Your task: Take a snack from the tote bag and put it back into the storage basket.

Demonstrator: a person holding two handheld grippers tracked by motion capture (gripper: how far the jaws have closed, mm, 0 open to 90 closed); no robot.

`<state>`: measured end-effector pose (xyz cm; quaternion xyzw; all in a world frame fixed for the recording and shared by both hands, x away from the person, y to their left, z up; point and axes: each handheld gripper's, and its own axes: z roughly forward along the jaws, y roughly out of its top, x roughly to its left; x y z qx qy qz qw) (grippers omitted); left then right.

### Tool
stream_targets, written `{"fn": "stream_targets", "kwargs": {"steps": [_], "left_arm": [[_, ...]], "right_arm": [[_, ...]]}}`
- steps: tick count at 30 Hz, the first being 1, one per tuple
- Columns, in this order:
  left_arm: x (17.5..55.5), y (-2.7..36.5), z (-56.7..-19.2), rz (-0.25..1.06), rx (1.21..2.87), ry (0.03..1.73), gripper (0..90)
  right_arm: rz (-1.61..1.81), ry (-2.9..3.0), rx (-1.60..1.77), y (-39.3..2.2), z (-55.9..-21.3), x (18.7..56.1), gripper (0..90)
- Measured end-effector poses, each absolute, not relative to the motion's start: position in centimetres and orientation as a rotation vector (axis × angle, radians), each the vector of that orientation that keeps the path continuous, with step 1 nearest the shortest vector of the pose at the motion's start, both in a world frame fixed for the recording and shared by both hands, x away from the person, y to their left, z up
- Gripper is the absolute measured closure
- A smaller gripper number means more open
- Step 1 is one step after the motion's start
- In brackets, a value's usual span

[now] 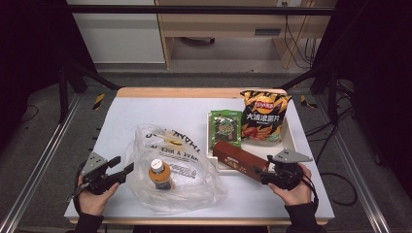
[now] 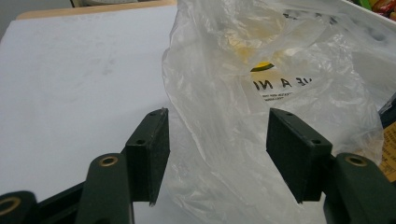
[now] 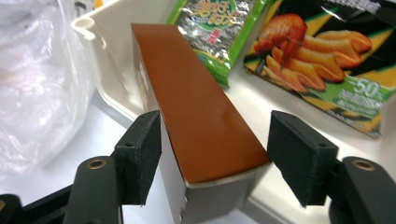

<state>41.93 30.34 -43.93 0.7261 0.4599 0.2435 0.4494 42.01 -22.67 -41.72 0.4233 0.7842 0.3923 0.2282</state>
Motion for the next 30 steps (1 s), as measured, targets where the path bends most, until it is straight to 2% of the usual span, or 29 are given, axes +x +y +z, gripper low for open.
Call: {"fn": "stream_targets", "kwargs": {"steps": [17,25,28,30], "left_arm": [[42.0,30.2,-44.2,0.596,1.809,1.143,39.5],[42.1,30.1,-44.3,0.595,1.815,1.143,39.5],[42.1,30.1,-44.3,0.591,1.814,1.146,39.5],[42.1,30.0,-44.4,0.588,1.816,1.147,39.5]], "right_arm": [[1.022,2.094,1.179,-23.6,-43.1,43.6,36.2],[0.996,2.086,1.269,-24.0,-43.5,43.1,46.9],[0.972,2.079,1.278,-24.1,-43.9,43.4,58.4],[0.973,2.070,1.289,-24.2,-44.3,43.7,60.8]]}}
